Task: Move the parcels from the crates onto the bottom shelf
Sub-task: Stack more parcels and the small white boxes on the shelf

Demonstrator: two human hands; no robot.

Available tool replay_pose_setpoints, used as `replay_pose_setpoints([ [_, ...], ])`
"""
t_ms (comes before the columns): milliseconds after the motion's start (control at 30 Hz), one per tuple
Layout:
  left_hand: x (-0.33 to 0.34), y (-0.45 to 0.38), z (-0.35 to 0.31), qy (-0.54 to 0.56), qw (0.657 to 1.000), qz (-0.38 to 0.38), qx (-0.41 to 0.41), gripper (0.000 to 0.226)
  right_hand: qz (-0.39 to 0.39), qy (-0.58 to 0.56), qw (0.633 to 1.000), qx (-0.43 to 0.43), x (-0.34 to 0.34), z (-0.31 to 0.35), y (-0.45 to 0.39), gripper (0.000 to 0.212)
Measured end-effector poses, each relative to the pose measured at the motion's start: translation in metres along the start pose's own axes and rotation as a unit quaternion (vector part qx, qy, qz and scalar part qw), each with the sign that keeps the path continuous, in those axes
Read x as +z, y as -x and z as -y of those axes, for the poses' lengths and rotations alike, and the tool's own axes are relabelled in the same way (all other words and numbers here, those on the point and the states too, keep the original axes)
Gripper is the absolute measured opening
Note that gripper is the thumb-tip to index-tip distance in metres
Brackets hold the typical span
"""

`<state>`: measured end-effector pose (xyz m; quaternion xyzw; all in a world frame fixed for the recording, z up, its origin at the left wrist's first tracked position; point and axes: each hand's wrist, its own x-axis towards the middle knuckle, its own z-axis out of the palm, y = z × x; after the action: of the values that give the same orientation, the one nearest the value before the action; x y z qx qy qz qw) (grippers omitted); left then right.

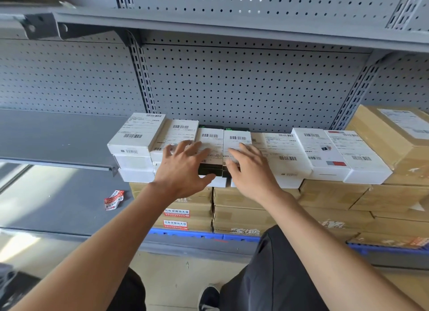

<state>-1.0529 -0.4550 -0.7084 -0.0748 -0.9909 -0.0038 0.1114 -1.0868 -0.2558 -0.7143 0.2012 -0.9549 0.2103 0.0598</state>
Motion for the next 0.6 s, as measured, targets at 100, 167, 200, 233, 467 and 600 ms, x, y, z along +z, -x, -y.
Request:
replay_pose_setpoints([
  [100, 0.000, -0.001, 0.004, 0.000, 1.000, 0.004, 0.007, 0.071, 0.015, 0.005, 1.000, -0.016, 0.002, 0.000, 0.001, 0.049],
  [167, -0.003, -0.003, 0.007, 0.002, 1.000, 0.011, 0.011, 0.070, 0.021, 0.003, 1.000, -0.016, 0.001, -0.002, 0.003, 0.050],
  [200, -0.004, -0.004, 0.009, 0.003, 1.000, 0.020, 0.014, 0.070, 0.021, 0.004, 1.000, -0.017, 0.000, -0.003, 0.003, 0.050],
  [233, -0.006, -0.006, 0.011, 0.002, 0.999, 0.032, 0.019, 0.070, 0.020, 0.005, 1.000, -0.020, -0.001, -0.004, 0.002, 0.050],
  [467, -0.010, -0.012, 0.019, -0.008, 0.998, 0.053, 0.032, 0.070, 0.030, 0.019, 0.998, -0.049, 0.003, -0.009, -0.008, 0.053],
  [600, -0.007, -0.011, 0.015, -0.014, 0.999, 0.033, 0.022, 0.064, 0.031, 0.054, 0.995, -0.074, 0.005, -0.012, -0.011, 0.066],
])
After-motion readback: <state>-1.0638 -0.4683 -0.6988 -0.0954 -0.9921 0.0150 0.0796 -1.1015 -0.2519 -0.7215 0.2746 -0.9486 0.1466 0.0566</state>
